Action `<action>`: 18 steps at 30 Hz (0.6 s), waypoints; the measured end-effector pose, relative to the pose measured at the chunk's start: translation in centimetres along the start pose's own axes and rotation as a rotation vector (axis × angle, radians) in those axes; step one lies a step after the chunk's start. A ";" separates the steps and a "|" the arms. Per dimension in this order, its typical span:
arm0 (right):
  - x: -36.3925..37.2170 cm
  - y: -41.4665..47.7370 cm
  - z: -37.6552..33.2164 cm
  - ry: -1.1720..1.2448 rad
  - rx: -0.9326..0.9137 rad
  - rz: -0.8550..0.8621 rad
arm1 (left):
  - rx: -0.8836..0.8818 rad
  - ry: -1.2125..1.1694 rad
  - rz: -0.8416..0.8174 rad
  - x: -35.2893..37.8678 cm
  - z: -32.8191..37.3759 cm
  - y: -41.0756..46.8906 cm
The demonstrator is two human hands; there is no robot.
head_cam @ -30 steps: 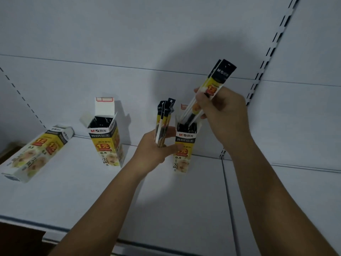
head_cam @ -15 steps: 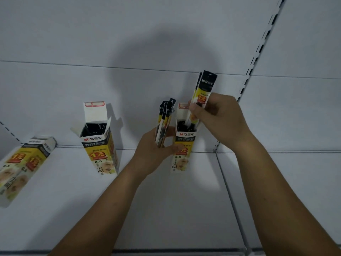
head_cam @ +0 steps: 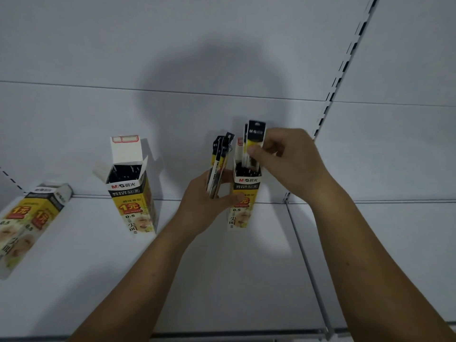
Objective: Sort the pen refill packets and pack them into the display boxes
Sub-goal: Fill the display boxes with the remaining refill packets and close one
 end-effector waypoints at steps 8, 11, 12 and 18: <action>-1.4 0.9 -1.9 0.025 -0.100 0.017 | 0.000 0.045 0.005 -0.3 -0.1 0.0; -0.1 0.9 -1.5 -0.109 -0.111 -0.053 | -0.002 0.033 0.010 -0.2 0.1 0.0; 0.6 0.8 -1.2 -0.153 -0.109 -0.091 | 0.000 0.031 0.012 -0.2 0.2 -0.1; 0.9 0.8 -0.9 -0.193 -0.105 -0.147 | 0.011 0.020 0.004 0.0 0.4 -0.1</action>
Point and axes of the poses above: each hand's wrist, its own y-axis towards the middle knuckle, its own x-axis out of the palm, z = x × y, the point moved 10 cm from there along y, towards the middle knuckle, and after that the axes turned 14 degrees about -y, right-handed, at the moved point
